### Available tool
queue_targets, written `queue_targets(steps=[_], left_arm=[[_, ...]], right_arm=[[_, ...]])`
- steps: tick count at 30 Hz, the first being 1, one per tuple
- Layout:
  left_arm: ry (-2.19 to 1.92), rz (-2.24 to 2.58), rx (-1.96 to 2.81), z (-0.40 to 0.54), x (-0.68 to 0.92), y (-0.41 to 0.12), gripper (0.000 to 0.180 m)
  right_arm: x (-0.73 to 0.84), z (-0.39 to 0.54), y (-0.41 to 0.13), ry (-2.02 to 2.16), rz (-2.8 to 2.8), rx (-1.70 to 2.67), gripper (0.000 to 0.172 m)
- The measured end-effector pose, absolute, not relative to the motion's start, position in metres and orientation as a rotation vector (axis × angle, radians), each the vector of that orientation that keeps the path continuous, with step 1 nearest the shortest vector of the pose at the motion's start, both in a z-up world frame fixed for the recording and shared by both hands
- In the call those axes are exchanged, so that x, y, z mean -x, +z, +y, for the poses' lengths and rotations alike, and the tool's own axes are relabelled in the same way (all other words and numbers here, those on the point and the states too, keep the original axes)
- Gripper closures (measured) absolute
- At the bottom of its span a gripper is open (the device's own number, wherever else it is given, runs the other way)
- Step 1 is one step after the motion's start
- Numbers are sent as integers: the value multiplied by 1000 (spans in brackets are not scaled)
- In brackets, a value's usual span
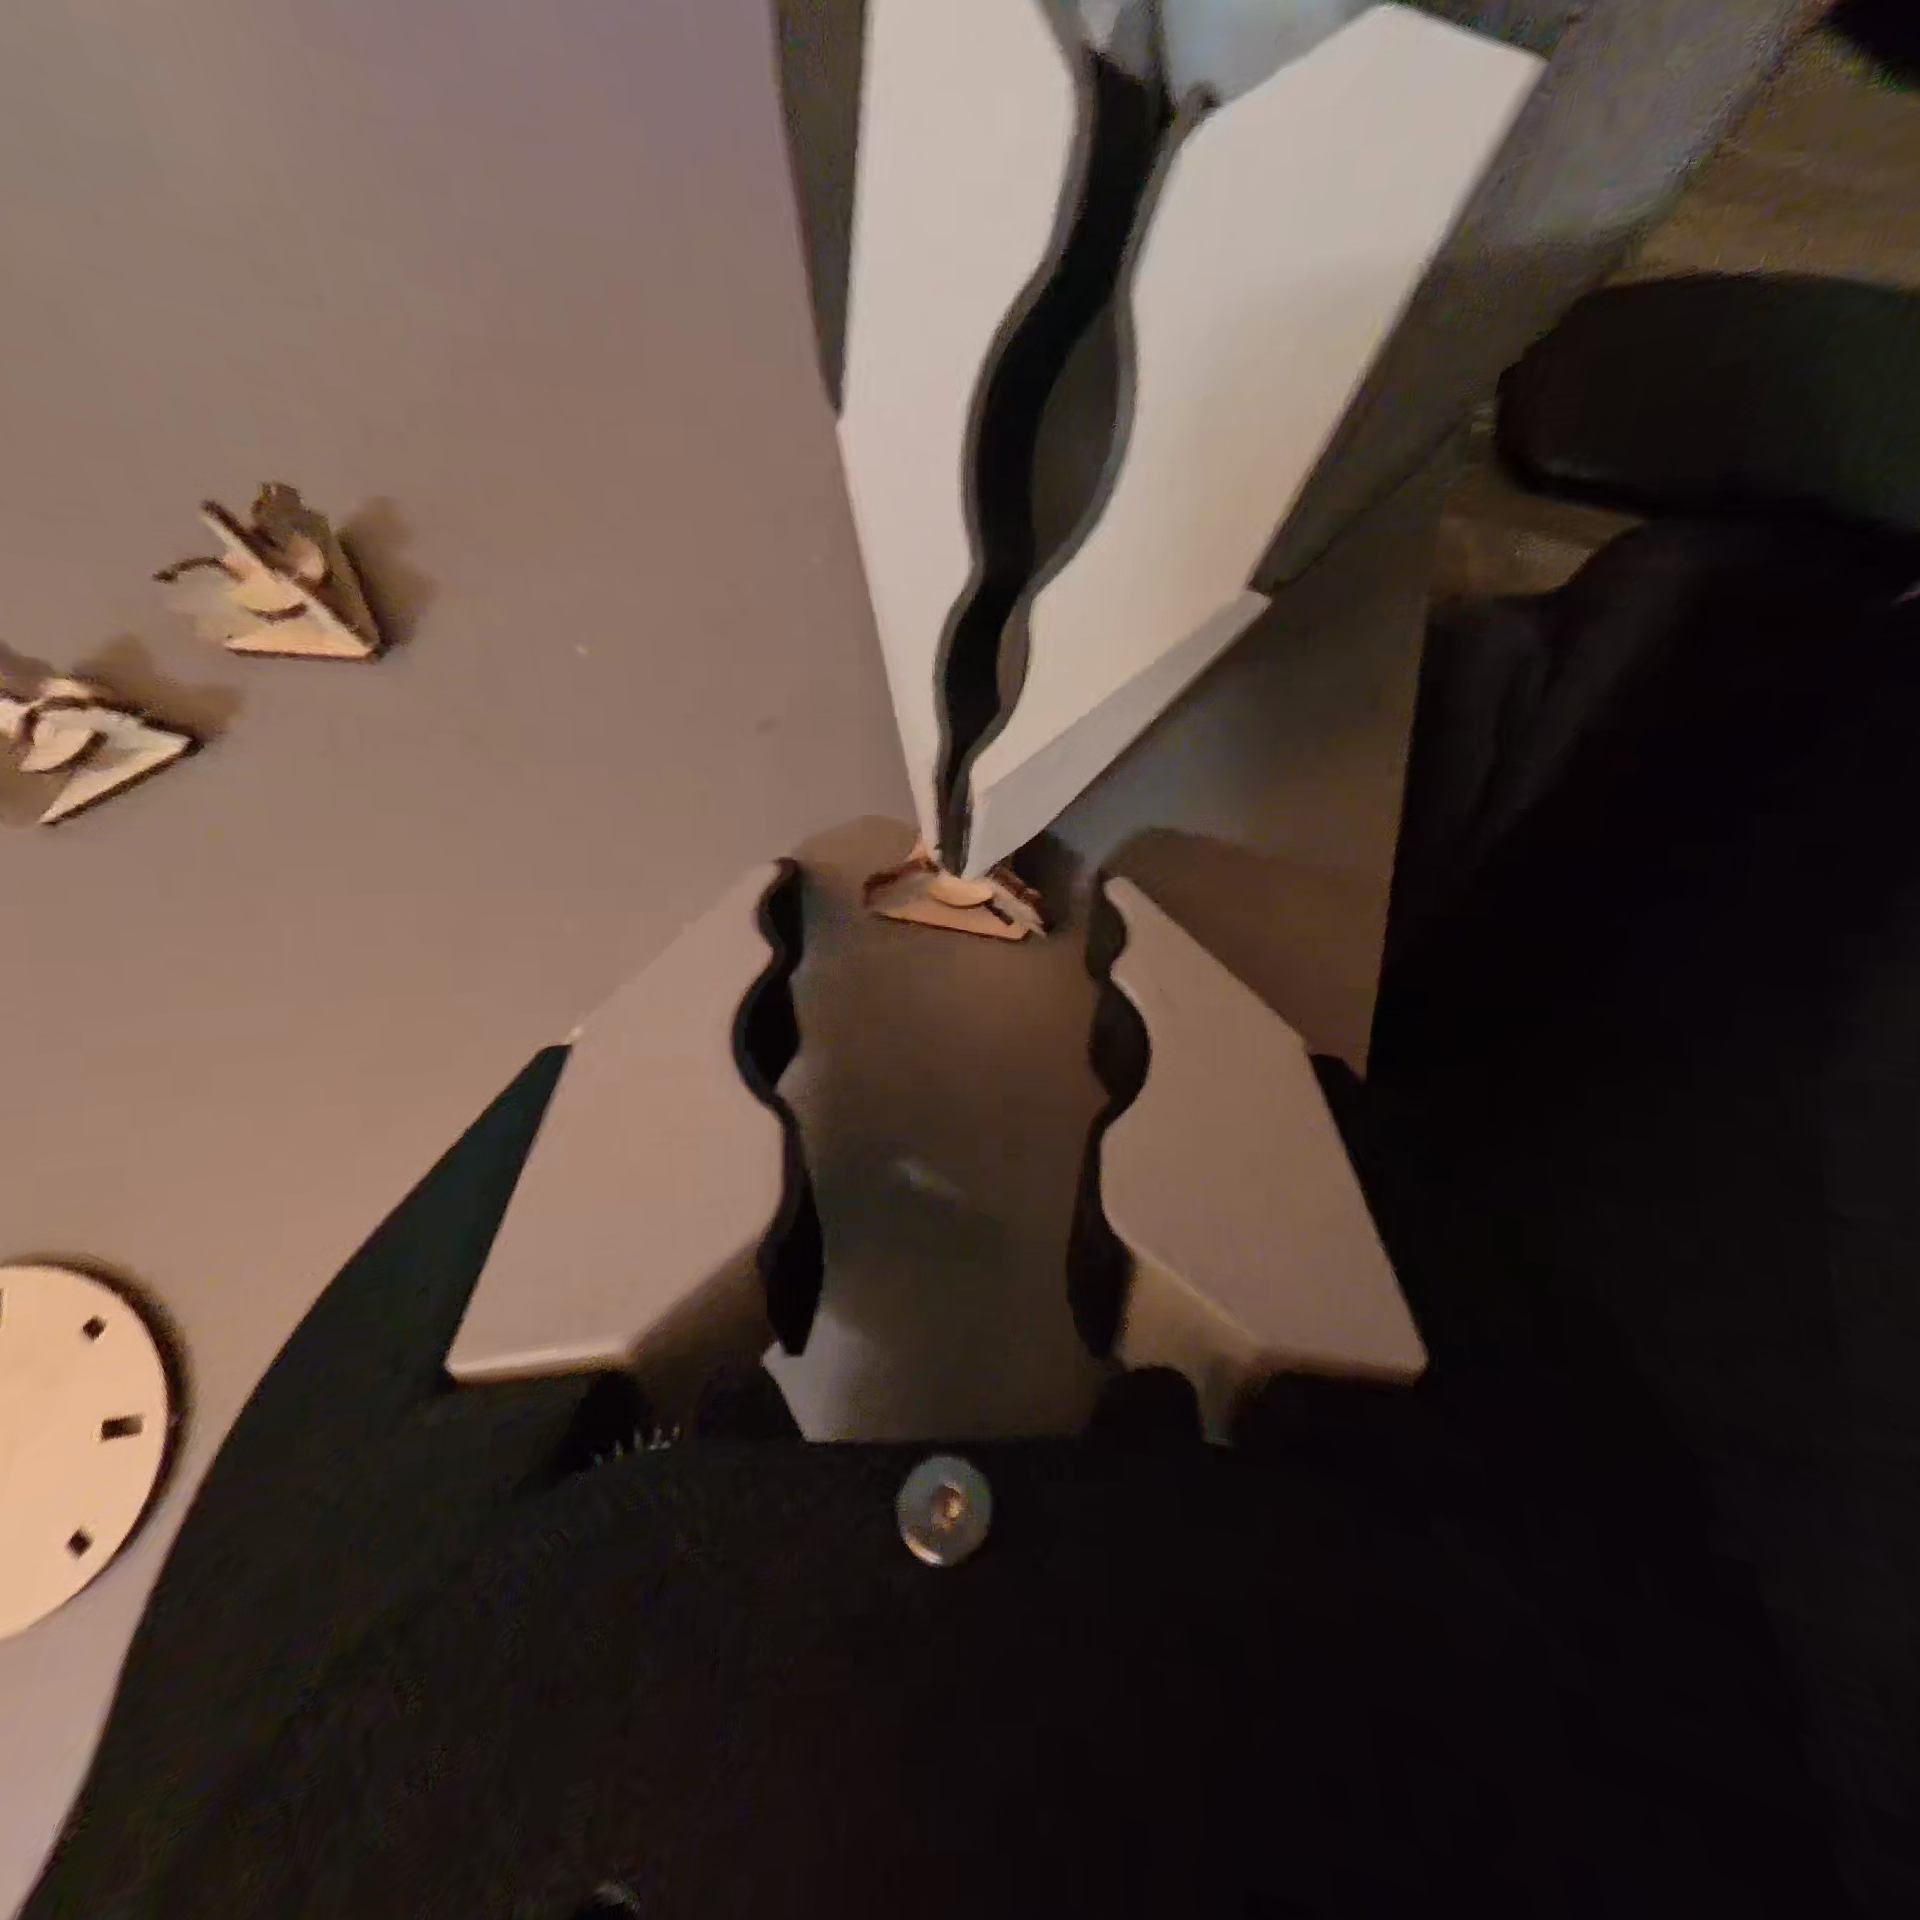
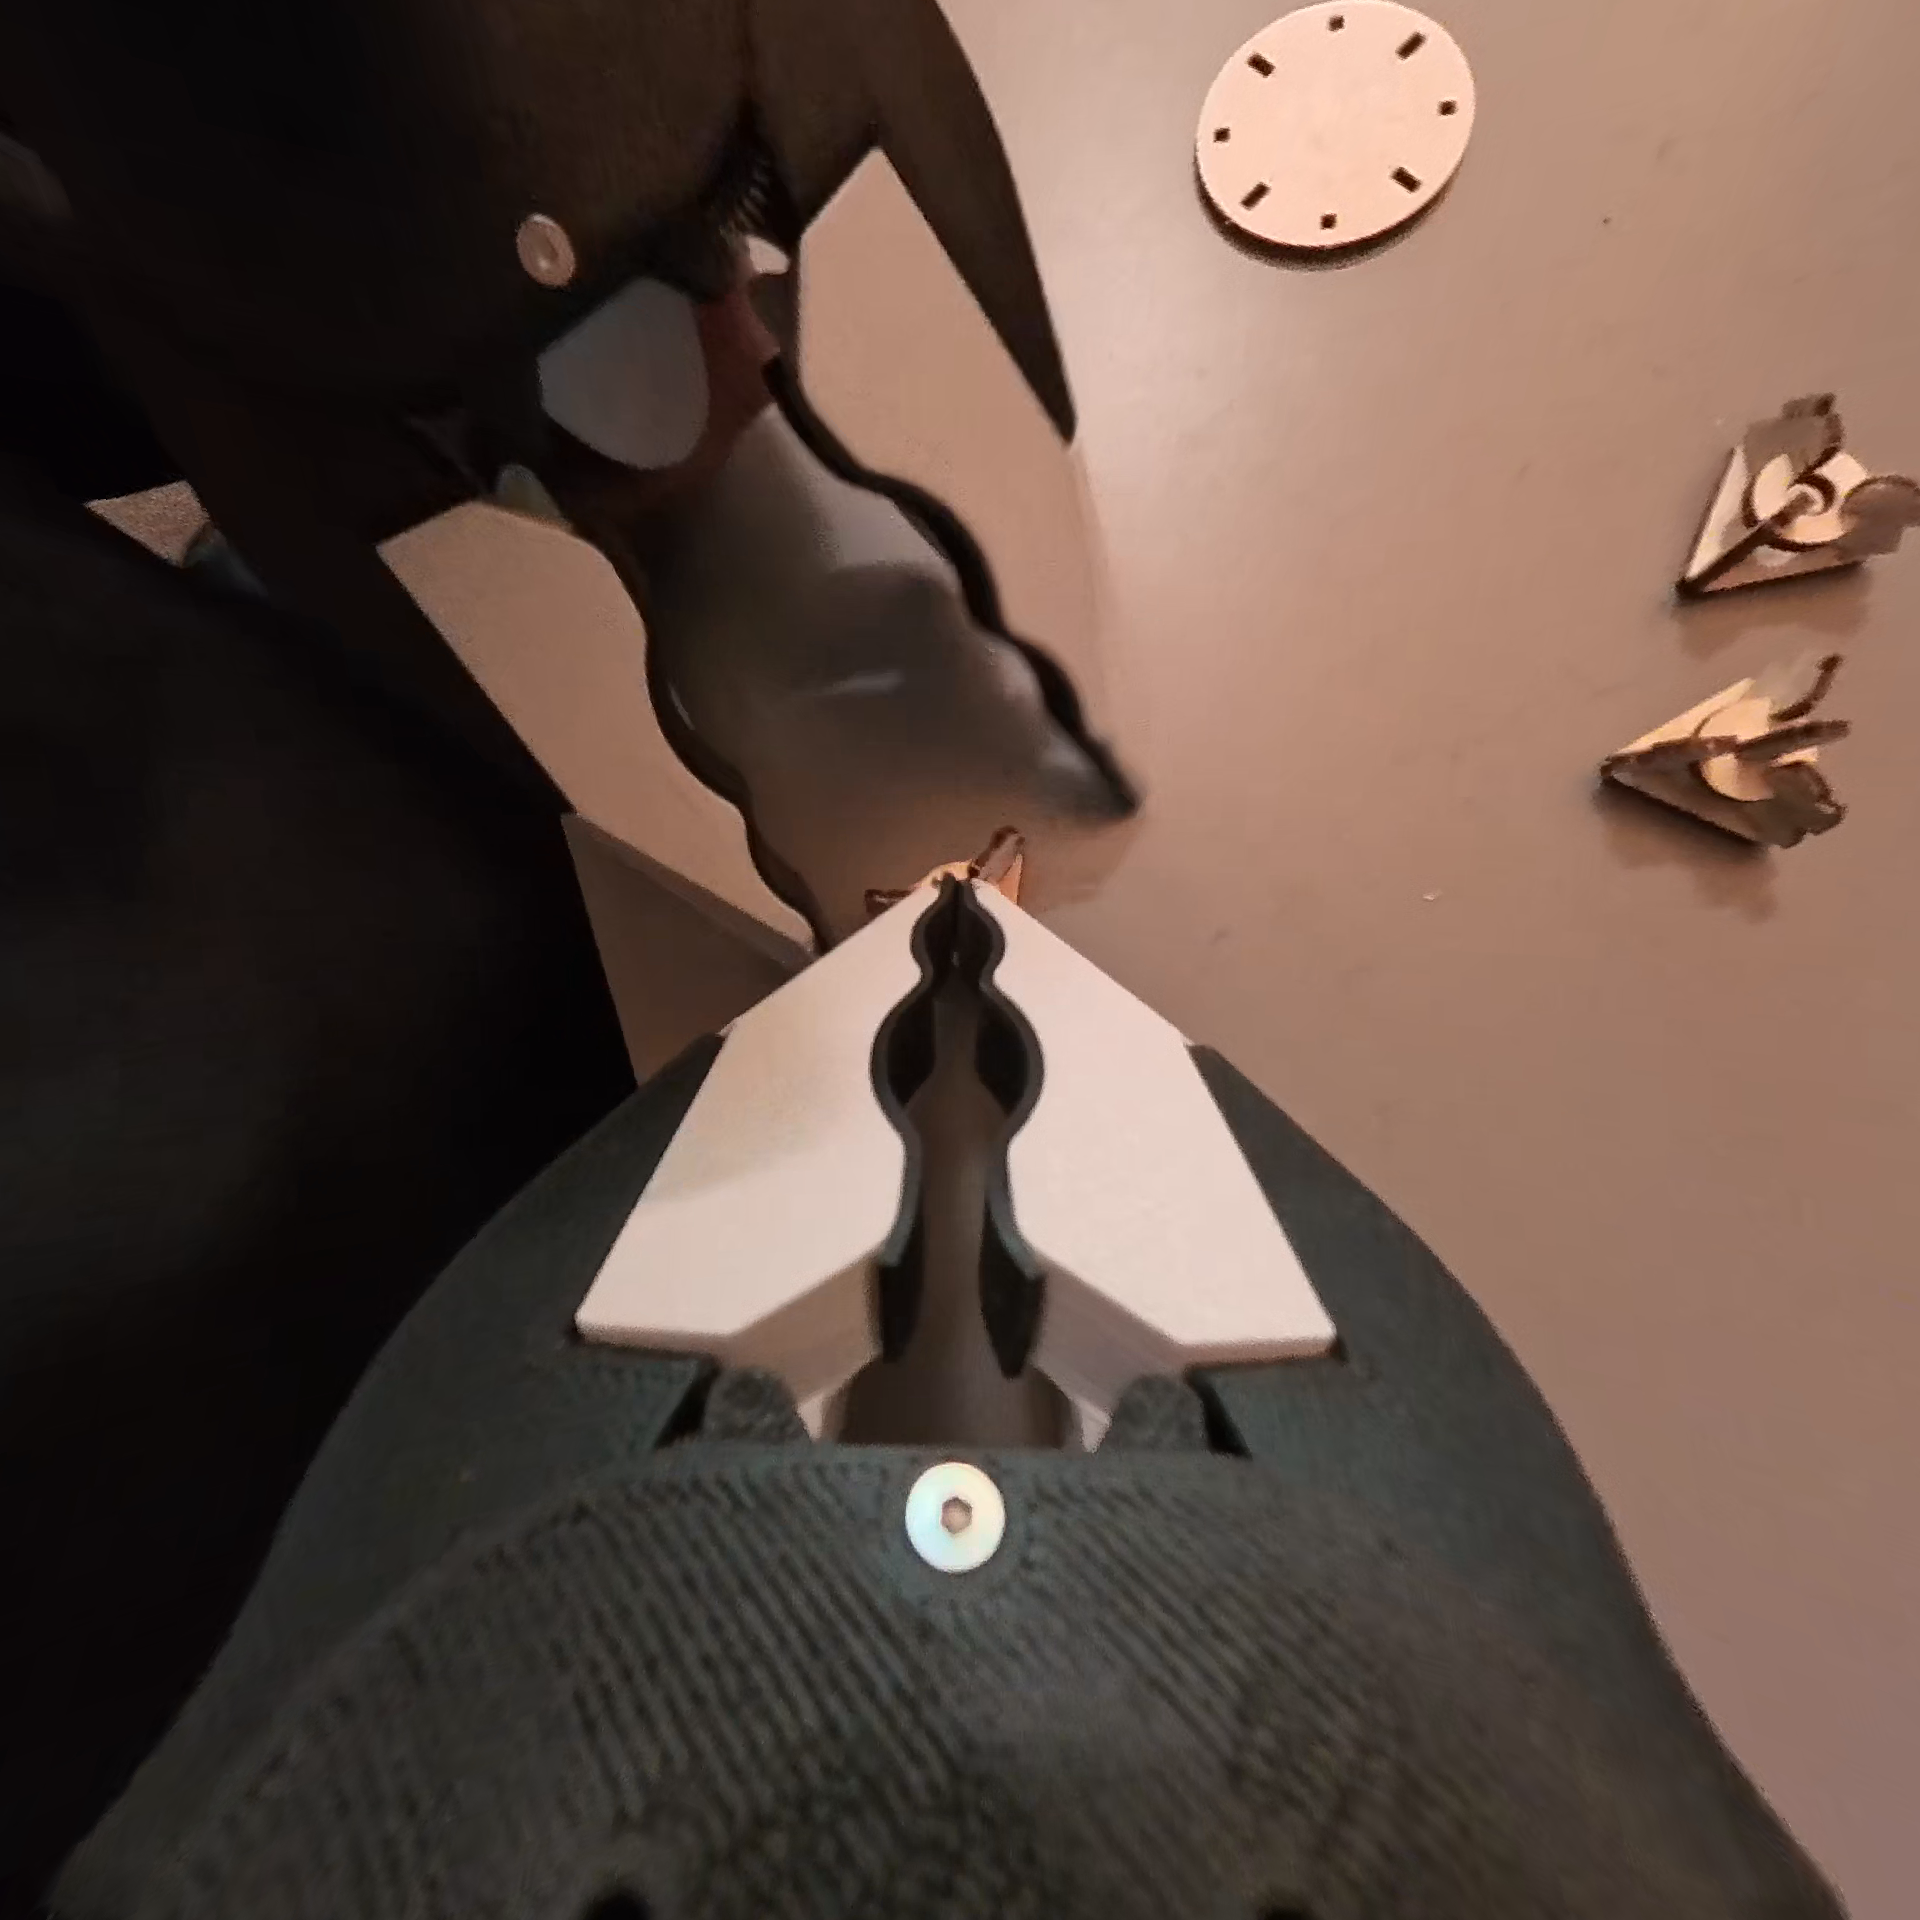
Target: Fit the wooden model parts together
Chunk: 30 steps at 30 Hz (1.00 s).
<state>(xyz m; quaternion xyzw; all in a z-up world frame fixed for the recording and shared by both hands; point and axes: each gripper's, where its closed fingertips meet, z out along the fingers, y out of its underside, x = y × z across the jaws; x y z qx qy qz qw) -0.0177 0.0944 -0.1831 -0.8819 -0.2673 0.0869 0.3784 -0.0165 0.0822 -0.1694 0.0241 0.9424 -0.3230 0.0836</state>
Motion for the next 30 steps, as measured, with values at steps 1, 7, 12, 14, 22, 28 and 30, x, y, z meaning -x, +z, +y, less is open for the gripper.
queue_targets(steps=[1,7,12,14,22,28,30], left_arm=[[198,-675,2246,95,16,-182,140],[119,-697,2215,96,15,-180,145],[150,-689,2225,95,15,-181,145],[171,-682,2231,95,15,-181,146],[193,-670,2248,96,15,-182,144],[195,-666,2250,96,15,-182,145],[196,-665,2249,96,14,-182,145]], right_arm=[[16,82,-169,-963,2795,-57,172],[14,82,-168,-1047,2598,45,172],[14,81,-168,-1098,2581,109,172],[13,81,-168,-1101,2606,118,172],[13,82,-168,-1025,2692,116,172],[14,83,-169,-959,2773,117,172],[14,83,-169,-943,2786,112,172]])
